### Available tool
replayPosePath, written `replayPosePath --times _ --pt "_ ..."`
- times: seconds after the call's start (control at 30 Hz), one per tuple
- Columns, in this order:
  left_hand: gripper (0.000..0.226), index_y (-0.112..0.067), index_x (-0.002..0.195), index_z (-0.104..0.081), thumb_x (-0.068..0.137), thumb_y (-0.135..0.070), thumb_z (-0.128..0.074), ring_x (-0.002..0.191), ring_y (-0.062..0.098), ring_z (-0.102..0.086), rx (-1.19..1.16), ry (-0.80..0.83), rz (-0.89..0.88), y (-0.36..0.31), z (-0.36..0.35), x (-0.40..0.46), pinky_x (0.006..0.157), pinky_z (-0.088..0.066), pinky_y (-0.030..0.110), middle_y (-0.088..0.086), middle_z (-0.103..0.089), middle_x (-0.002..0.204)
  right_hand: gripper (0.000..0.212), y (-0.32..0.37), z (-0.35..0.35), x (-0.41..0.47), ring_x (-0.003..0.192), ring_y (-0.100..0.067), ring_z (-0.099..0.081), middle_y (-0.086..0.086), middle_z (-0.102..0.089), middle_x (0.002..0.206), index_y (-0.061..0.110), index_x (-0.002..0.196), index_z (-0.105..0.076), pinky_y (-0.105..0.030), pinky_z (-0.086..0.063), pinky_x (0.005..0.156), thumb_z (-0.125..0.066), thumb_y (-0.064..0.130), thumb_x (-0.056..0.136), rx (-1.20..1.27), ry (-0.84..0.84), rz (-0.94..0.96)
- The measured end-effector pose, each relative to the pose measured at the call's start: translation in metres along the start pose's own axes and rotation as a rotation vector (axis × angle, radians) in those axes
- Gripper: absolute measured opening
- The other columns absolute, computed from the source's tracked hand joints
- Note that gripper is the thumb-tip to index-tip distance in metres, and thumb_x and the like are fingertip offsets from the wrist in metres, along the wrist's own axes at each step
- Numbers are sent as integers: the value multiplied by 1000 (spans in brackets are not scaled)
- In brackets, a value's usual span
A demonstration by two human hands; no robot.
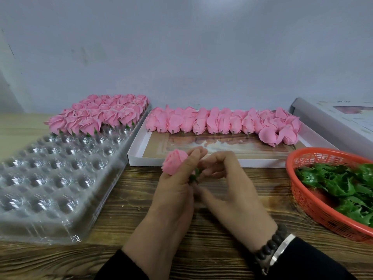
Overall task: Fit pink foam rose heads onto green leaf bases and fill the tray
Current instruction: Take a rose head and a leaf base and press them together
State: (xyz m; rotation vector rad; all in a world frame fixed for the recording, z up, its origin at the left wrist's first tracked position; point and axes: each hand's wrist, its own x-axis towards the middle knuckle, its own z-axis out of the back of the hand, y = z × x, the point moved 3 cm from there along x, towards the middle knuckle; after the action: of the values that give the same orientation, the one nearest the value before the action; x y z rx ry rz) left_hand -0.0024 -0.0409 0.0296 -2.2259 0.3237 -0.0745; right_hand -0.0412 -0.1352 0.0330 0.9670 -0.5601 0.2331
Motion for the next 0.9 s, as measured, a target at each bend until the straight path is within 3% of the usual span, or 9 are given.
replayPosePath --times 0.1,0.23,0.4,0.47,0.53,0.6,0.7,0.8,0.9 --pt "35 -13 96 -70 63 -24 -69 86 18 -65 -100 30 113 8 -3 -3 84 -53 33 7 -68 89 44 2 -7 -1 87 4 -54 18 -52 91 37 94 -41 -7 -41 74 -70 12 73 -34 8 -18" --pt "34 -12 99 -69 68 -25 -67 88 18 -64 -103 69 160 11 -6 -3 93 -48 35 7 -68 87 27 3 -3 0 77 -3 -55 12 -54 79 29 87 -48 -14 -43 67 -67 20 71 -40 -56 -72" --pt "21 -9 75 -76 65 -25 -68 82 24 -70 -112 204 232 4 -3 -1 73 -58 33 15 -70 83 18 2 -1 5 57 -3 -49 6 -55 62 6 85 -60 -15 -42 56 -72 -2 74 482 52 -265" --pt "24 -7 75 -75 65 -28 -68 85 28 -70 -101 204 216 5 -3 0 73 -58 35 19 -70 87 20 3 -1 4 61 -4 -54 4 -60 68 6 90 -61 -16 -45 60 -71 -3 75 567 75 -281" --pt "37 -3 86 -72 63 -31 -69 94 30 -68 -88 153 206 7 -1 3 83 -56 39 21 -69 99 27 2 -3 2 69 -12 -59 -1 -65 77 14 91 -60 -23 -51 66 -74 3 72 476 64 -287" --pt "30 -8 78 -75 60 -32 -69 91 26 -69 -68 135 189 7 0 4 81 -57 37 16 -71 95 28 3 -4 2 69 -14 -58 -2 -63 76 18 86 -58 -28 -52 68 -75 4 69 363 59 -295" --pt "20 -13 64 -75 62 -32 -70 83 23 -70 -27 225 177 4 -1 3 73 -58 34 11 -73 87 22 1 -1 4 60 -5 -54 3 -61 65 10 81 -60 -18 -47 58 -71 -6 72 531 87 -314" --pt "26 -5 85 -75 64 -20 -80 93 30 -65 88 272 163 3 2 4 87 -52 42 20 -68 97 15 -1 2 5 58 0 -55 7 -62 62 8 81 -62 -11 -43 56 -66 -5 75 691 166 -338" --pt "34 2 86 -71 62 -22 -75 87 34 -64 257 172 6 -1 8 6 84 -52 43 24 -67 91 20 -4 2 5 69 -6 -56 1 -63 73 11 88 -63 -15 -47 64 -64 -6 78 585 105 -323"
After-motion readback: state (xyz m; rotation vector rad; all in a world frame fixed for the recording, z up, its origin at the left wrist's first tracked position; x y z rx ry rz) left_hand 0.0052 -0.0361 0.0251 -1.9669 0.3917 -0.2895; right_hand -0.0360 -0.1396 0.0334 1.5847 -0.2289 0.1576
